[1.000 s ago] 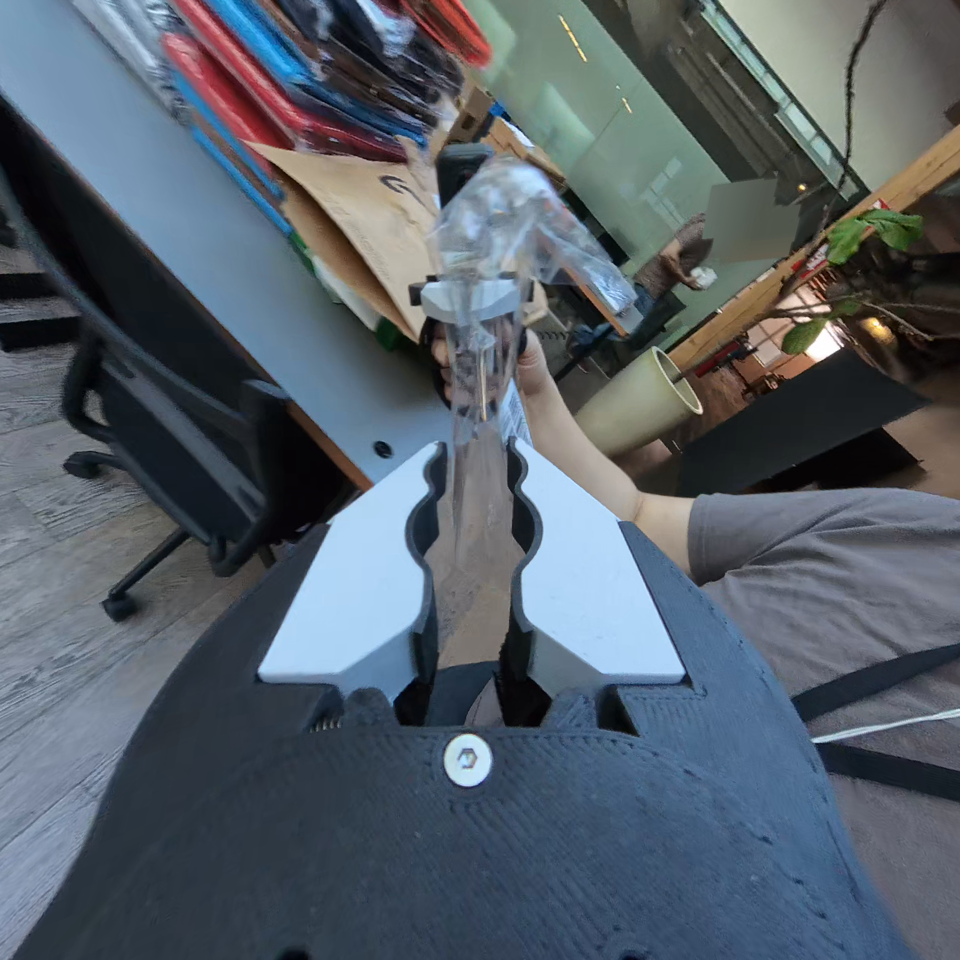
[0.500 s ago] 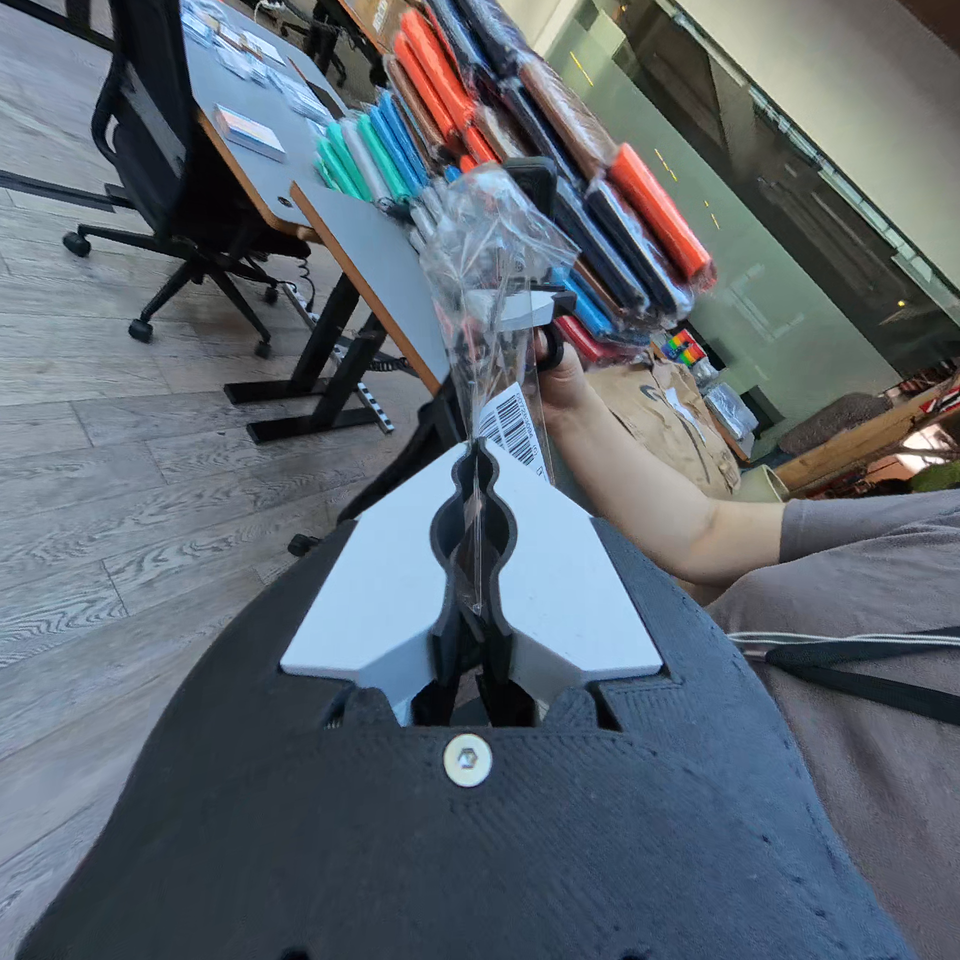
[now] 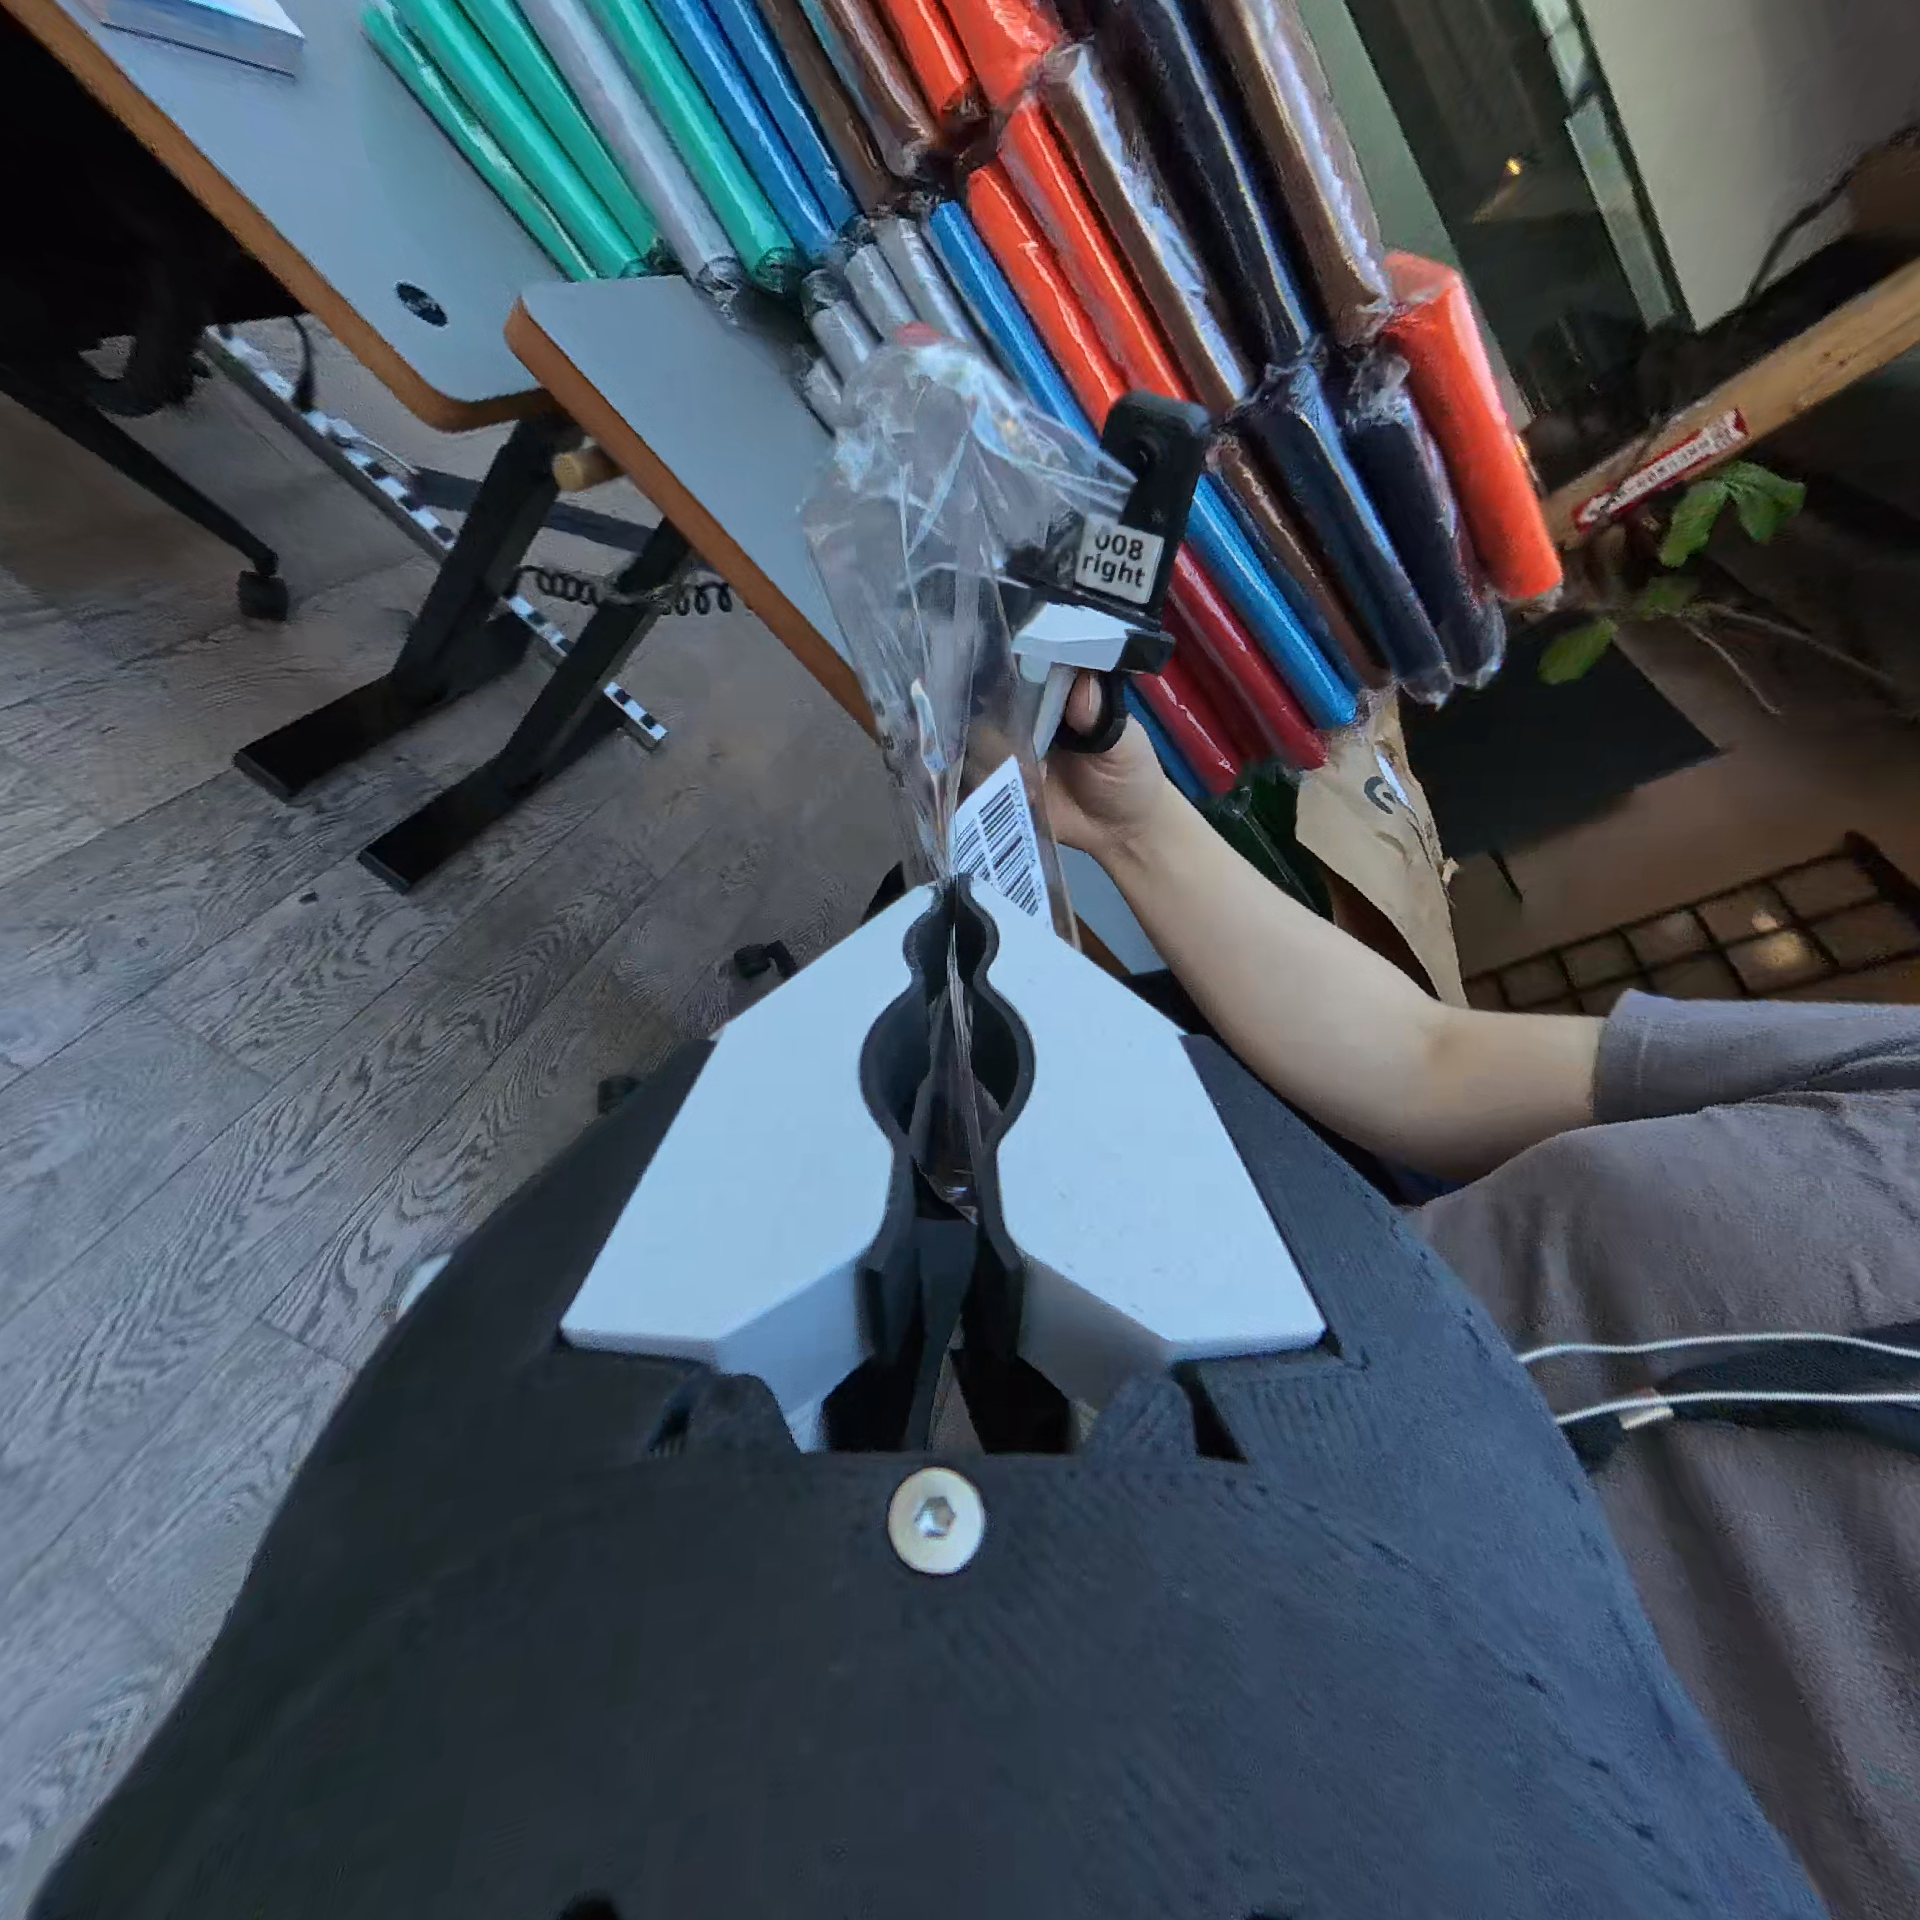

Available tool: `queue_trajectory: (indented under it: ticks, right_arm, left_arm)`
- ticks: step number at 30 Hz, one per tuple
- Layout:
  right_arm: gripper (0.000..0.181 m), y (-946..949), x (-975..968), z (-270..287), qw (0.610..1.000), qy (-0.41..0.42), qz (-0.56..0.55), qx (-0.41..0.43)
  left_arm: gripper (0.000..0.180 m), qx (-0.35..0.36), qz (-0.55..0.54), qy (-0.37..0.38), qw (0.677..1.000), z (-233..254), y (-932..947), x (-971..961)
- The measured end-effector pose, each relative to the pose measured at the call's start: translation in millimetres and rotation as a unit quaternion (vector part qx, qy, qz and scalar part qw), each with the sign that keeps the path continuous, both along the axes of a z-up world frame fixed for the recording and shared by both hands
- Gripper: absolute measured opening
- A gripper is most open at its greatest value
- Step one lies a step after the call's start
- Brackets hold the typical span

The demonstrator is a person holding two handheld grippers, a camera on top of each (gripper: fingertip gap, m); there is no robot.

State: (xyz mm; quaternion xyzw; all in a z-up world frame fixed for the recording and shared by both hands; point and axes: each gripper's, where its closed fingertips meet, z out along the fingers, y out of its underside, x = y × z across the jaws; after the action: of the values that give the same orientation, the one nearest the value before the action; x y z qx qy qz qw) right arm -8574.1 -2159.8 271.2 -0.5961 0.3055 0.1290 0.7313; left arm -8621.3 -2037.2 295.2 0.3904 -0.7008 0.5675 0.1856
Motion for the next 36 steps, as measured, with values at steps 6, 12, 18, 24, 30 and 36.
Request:
queue_trajectory:
  ticks: [6,12,18,24,30,36]
  right_arm:
    - [0.050,-57.5,137.8,-20.4,0.990,0.089,0.022,0.105]
    - [0.039,-77.1,272.9,-28.2,0.984,0.117,-0.034,0.128]
    - [0.000,-153.4,391.2,-56.9,0.957,0.106,-0.204,0.178]
    - [0.000,-257.3,468.9,-155.0,0.799,0.209,-0.525,0.205]
    - [0.000,-303.1,488.5,-222.1,0.711,0.273,-0.644,0.078]
    - [0.000,-329.3,502.6,-256.6,0.702,0.272,-0.656,0.039]
  left_arm:
    - [0.000,-0.047,-0.145,0.006,0.988,-15.4,-89.1,180.2]
    - [0.000,-0.065,-0.261,0.069,0.961,-23.6,-167.2,320.7]
    - [0.035,0.025,-0.305,-0.007,0.952,-51.7,-235.6,476.6]
    - [0.086,0.236,-0.312,-0.260,0.883,-91.0,-345.8,642.0]
    - [0.118,0.449,-0.357,-0.327,0.751,-235.9,-456.3,713.2]
    - [0.131,0.486,-0.343,-0.302,0.745,-347.3,-499.6,735.2]
